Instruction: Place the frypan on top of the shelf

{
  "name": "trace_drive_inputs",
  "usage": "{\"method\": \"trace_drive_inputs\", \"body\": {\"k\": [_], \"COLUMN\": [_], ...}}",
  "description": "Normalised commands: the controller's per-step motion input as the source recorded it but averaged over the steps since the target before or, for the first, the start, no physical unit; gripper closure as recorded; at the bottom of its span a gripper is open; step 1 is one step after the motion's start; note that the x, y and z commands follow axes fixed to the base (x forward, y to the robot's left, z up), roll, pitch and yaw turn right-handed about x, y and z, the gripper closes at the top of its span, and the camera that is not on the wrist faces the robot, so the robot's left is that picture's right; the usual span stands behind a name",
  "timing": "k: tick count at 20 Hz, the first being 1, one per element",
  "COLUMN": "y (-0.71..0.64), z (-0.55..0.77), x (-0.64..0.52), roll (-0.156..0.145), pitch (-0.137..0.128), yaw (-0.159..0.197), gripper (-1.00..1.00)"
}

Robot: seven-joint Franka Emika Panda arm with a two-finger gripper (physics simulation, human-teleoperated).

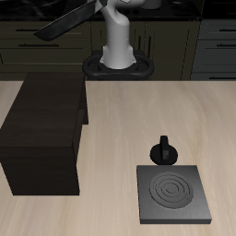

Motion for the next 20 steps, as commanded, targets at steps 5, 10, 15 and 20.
{"method": "trace_drive_inputs", "body": {"k": [5,10,15,20], "y": [-0.32,-0.25,-0.17,-0.16], "z": [0.03,0.00,-0.09,-0.15], "x": [0.33,0.27,0.24,0.25], "roll": [-0.075,-0.047,-0.037,-0.041], "pitch": [0.003,-0.023,-0.003,0.033], "yaw": [-0.016,-0.001,0.005,-0.011], "gripper": [1.00,1.00,1.00,1.00]}}
